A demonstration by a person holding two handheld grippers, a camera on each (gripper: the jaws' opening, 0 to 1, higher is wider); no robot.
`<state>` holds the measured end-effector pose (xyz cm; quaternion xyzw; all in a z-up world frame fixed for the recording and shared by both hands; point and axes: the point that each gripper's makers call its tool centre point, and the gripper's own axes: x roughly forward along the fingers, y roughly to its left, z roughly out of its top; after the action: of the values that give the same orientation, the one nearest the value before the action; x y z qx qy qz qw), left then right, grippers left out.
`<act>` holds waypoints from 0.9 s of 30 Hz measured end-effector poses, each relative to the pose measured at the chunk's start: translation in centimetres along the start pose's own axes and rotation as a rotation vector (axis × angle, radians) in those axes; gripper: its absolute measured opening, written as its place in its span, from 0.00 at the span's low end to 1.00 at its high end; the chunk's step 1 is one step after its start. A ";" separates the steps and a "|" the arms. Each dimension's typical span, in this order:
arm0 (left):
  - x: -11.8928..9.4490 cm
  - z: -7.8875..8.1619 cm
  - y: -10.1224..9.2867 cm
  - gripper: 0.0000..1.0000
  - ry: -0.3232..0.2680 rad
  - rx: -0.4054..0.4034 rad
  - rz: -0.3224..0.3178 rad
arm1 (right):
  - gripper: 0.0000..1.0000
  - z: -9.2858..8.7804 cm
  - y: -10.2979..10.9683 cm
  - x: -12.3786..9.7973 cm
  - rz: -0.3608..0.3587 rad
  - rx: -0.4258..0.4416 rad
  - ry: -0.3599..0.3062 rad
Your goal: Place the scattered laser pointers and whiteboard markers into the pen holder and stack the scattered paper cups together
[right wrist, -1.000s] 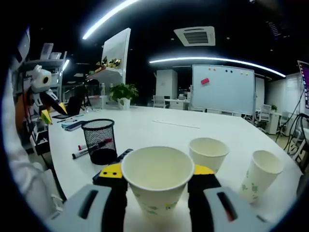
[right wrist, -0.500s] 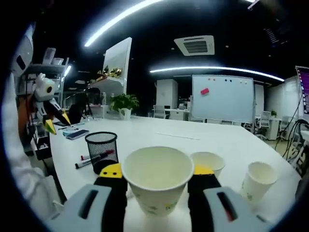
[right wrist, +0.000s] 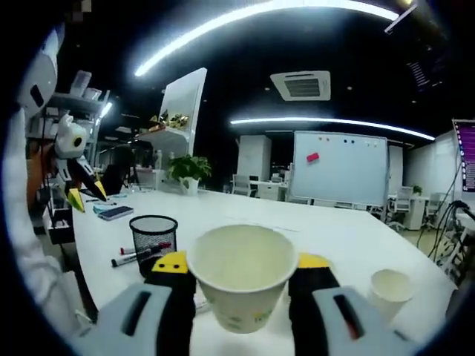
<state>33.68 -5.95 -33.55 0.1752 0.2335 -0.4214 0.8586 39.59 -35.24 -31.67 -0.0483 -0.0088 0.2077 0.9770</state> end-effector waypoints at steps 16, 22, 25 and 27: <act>0.0 -0.1 0.1 0.45 0.005 0.001 0.000 | 0.49 2.3 -1.0 0.1 -0.034 -0.004 -0.084; 0.0 0.0 0.1 0.45 0.004 0.001 0.001 | 0.49 2.8 -1.6 0.2 -0.051 -0.006 -0.096; 0.0 -0.1 0.1 0.45 0.006 0.001 0.001 | 0.49 3.2 -1.9 0.2 -0.056 0.000 -0.107; 0.0 -0.1 0.1 0.45 0.005 -0.001 0.000 | 0.49 3.4 -2.1 0.2 -0.064 0.000 -0.114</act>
<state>33.77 -5.86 -33.60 0.1761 0.2359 -0.4208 0.8581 40.50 -36.79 -28.09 -0.0360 -0.0658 0.1785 0.9811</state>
